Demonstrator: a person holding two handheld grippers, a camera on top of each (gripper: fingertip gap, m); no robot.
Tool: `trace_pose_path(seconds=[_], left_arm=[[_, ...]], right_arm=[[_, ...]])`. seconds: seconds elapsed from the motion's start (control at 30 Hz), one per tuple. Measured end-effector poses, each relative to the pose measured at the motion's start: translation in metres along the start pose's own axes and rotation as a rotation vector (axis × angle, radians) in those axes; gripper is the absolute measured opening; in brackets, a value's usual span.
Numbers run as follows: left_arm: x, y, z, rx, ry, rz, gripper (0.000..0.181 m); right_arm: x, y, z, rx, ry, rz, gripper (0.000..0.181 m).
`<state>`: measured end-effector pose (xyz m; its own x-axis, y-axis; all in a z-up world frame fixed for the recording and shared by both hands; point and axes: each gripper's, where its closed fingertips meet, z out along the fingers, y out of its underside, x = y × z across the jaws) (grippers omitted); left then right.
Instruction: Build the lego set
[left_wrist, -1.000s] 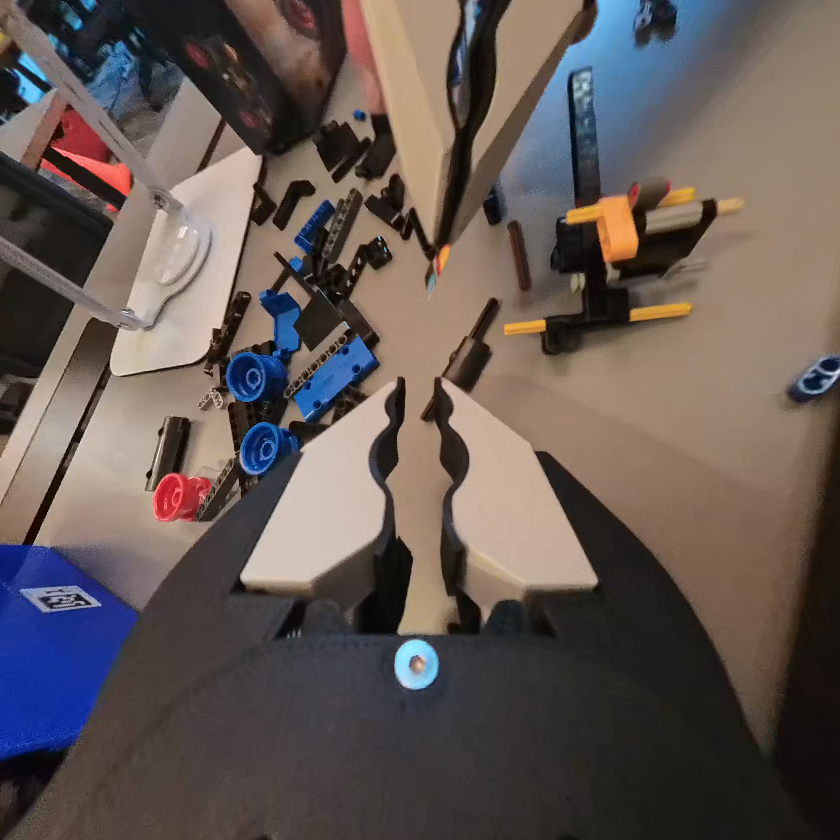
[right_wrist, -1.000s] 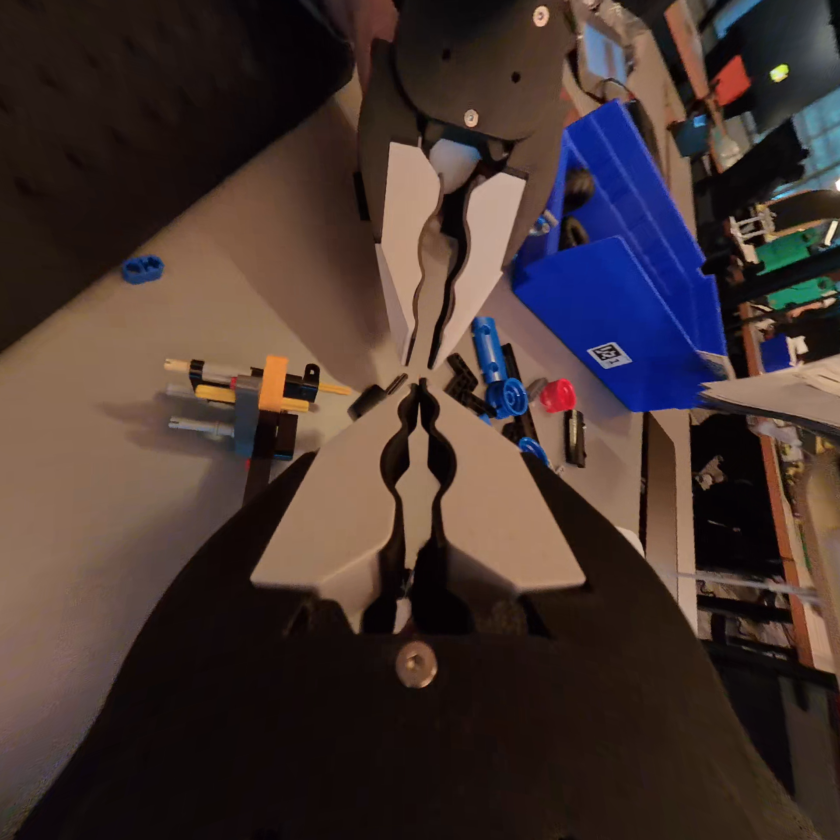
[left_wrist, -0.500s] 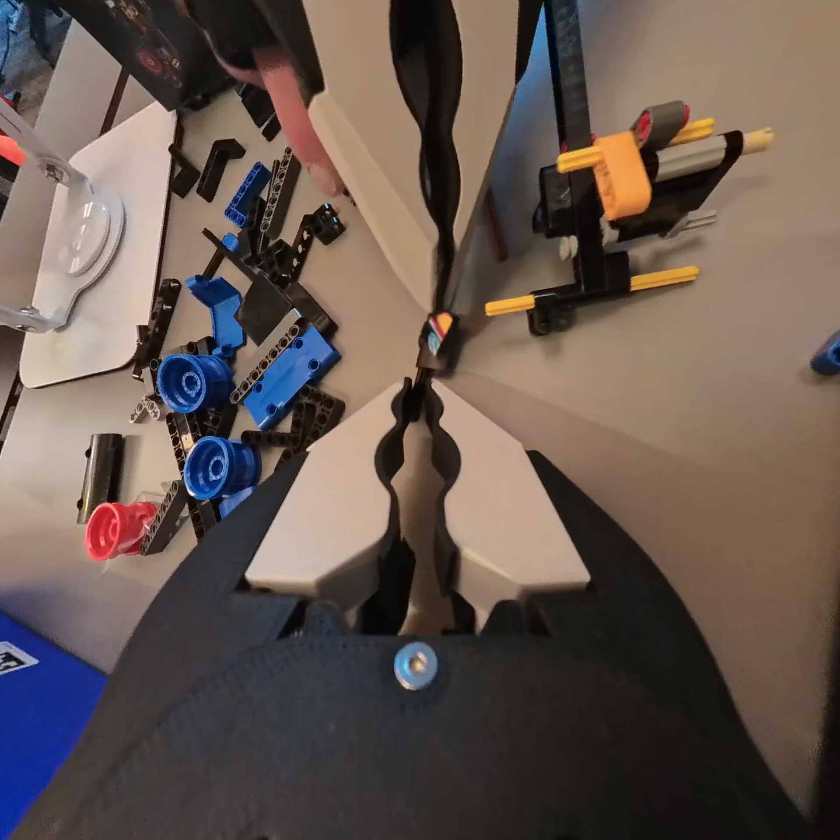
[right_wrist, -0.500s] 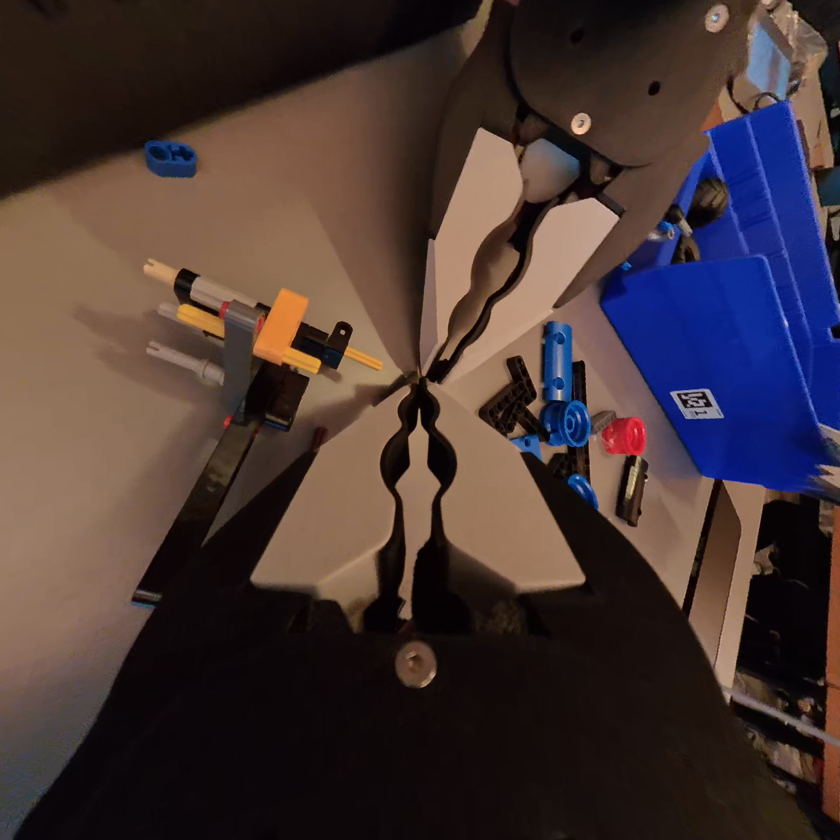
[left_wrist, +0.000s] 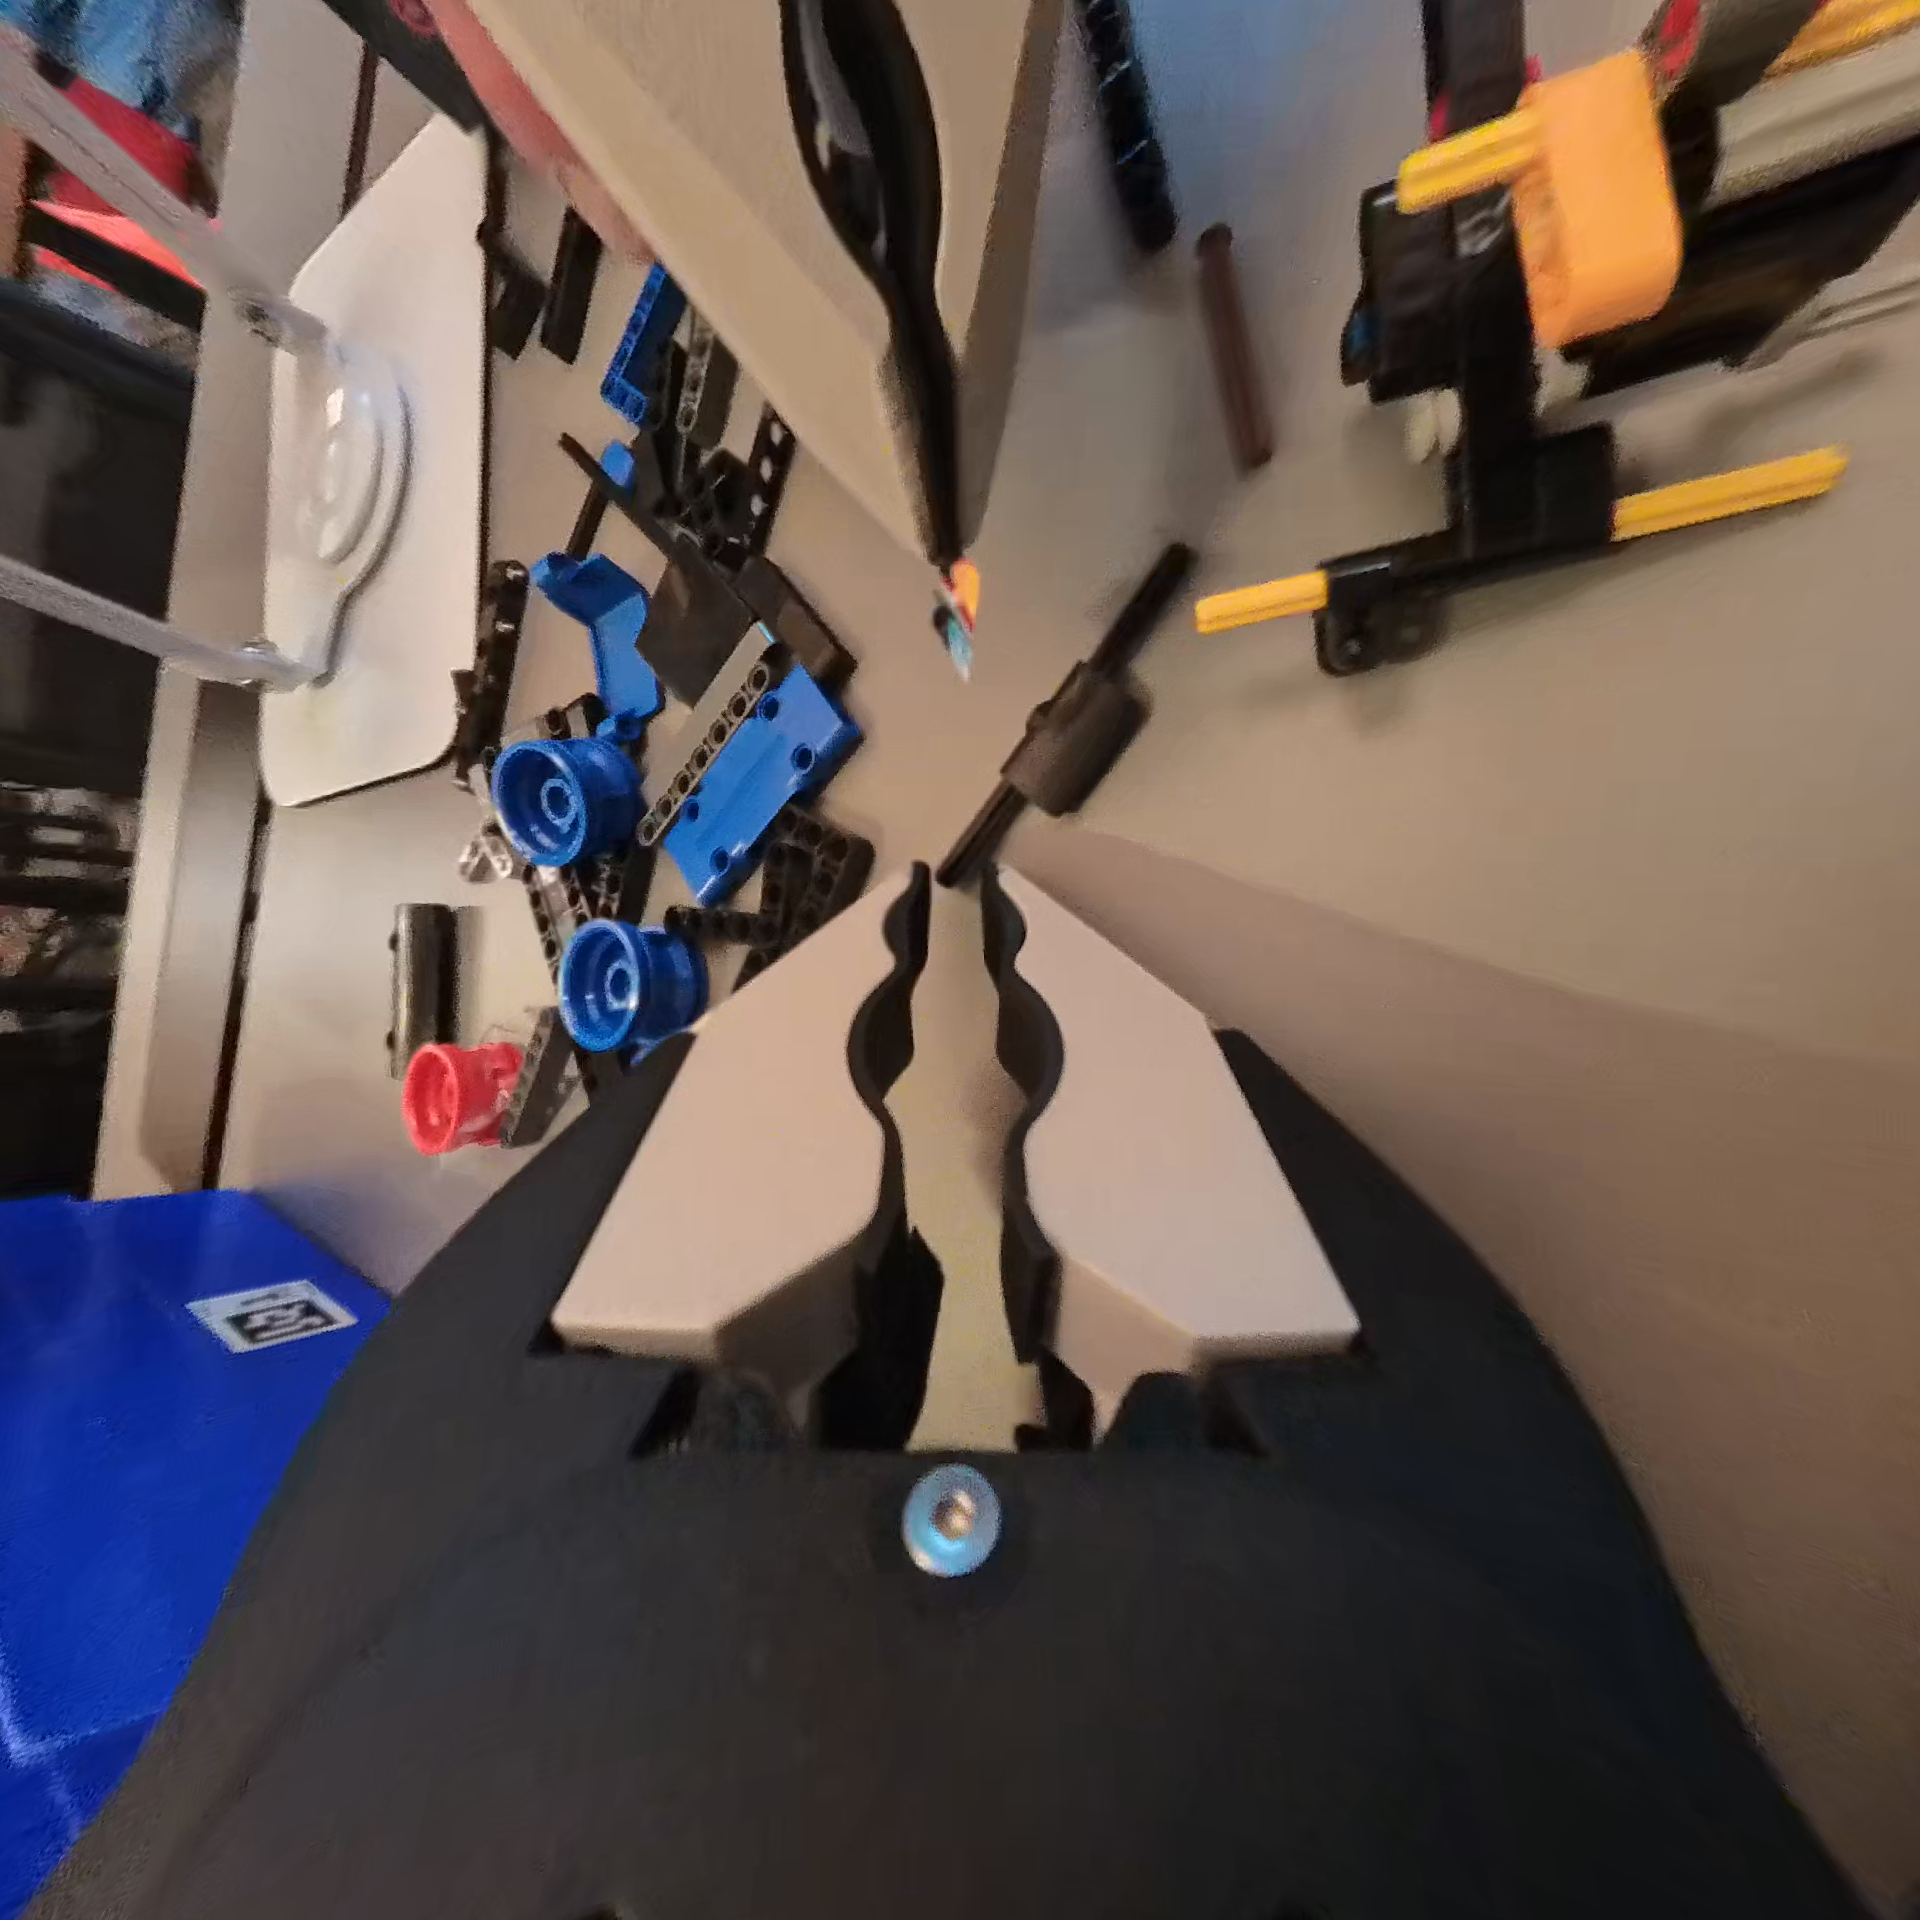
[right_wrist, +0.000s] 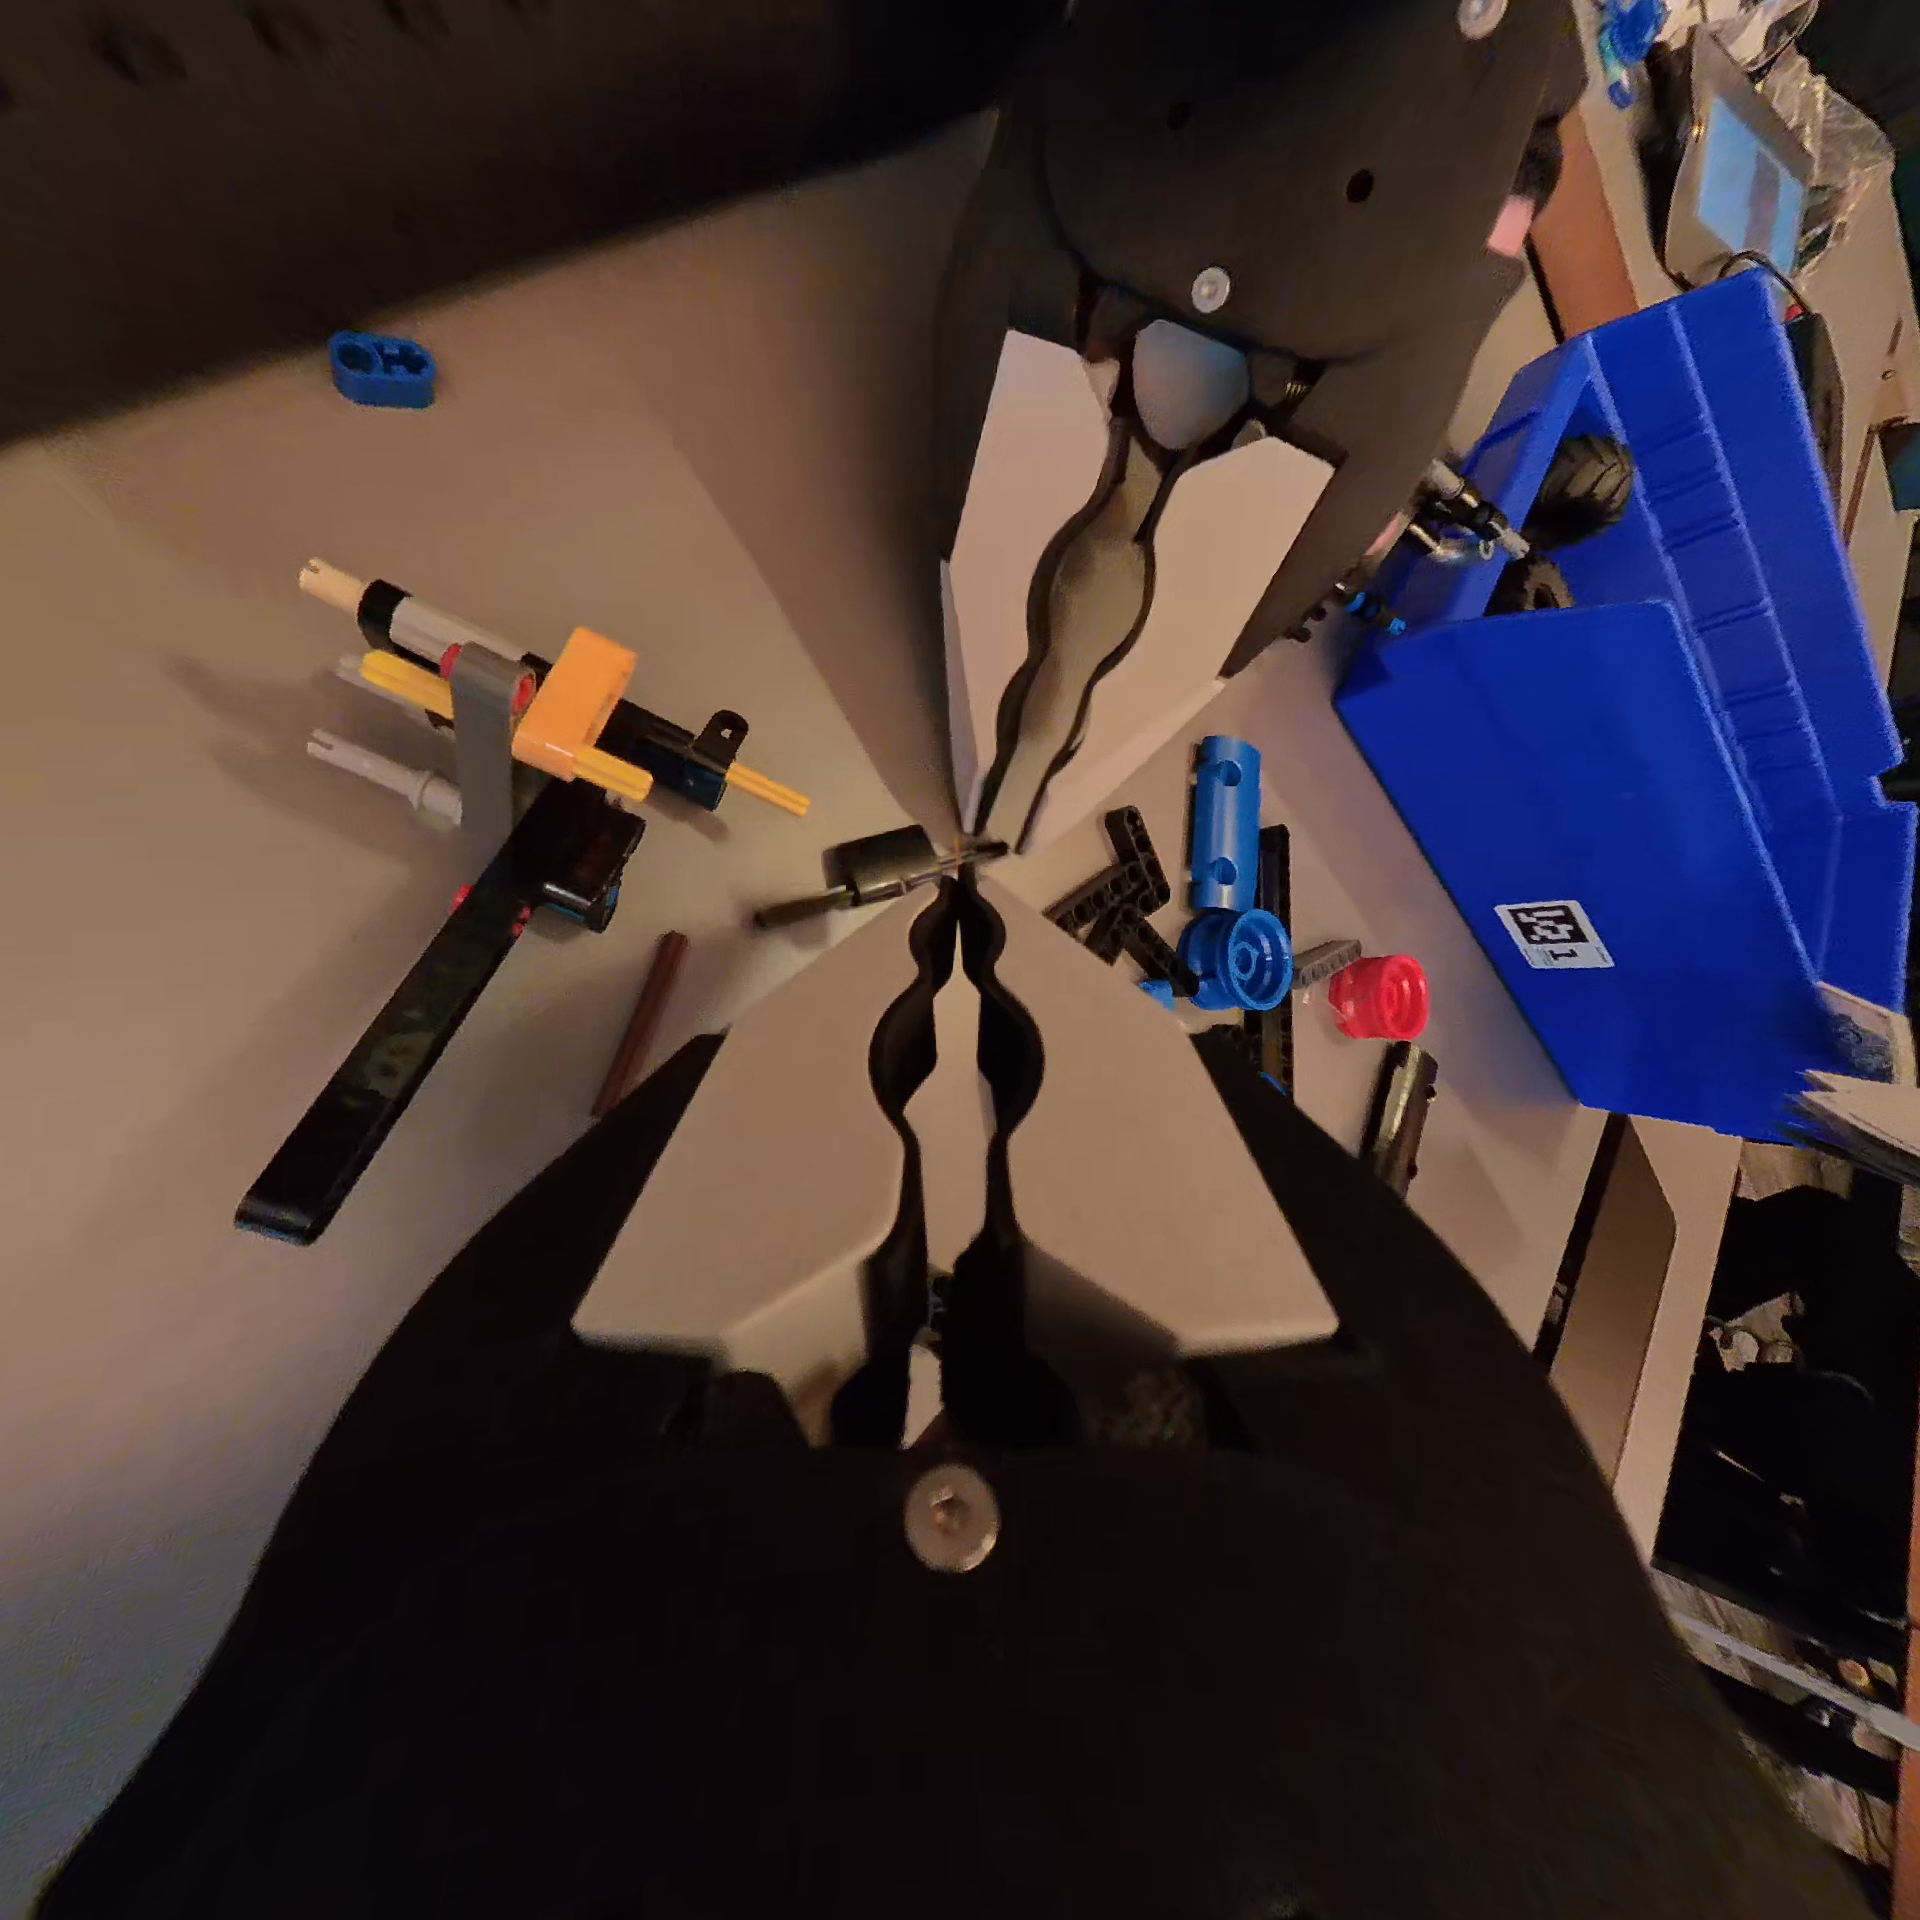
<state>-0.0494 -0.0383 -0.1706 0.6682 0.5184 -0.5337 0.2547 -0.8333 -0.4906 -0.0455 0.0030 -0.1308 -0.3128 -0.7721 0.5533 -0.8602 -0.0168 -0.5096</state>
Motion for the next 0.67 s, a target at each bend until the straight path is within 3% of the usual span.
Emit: trace_pose_path(seconds=[0.17,0.33,0.67], left_arm=[[-0.005,-0.005,0.007,-0.027,-0.066,0.021,0.006],[-0.005,-0.01,0.006,0.012,-0.051,-0.03,0.011],[-0.004,-0.015,0.013,0.039,-0.036,-0.034,0.002]], right_arm=[[-0.005,0.001,0.004,-0.003,-0.002,-0.032,0.0],[-0.004,0.002,0.01,-0.034,0.078,-0.089,0.0],[-0.006,0.004,0.02,-0.021,0.146,-0.119,0.0]])
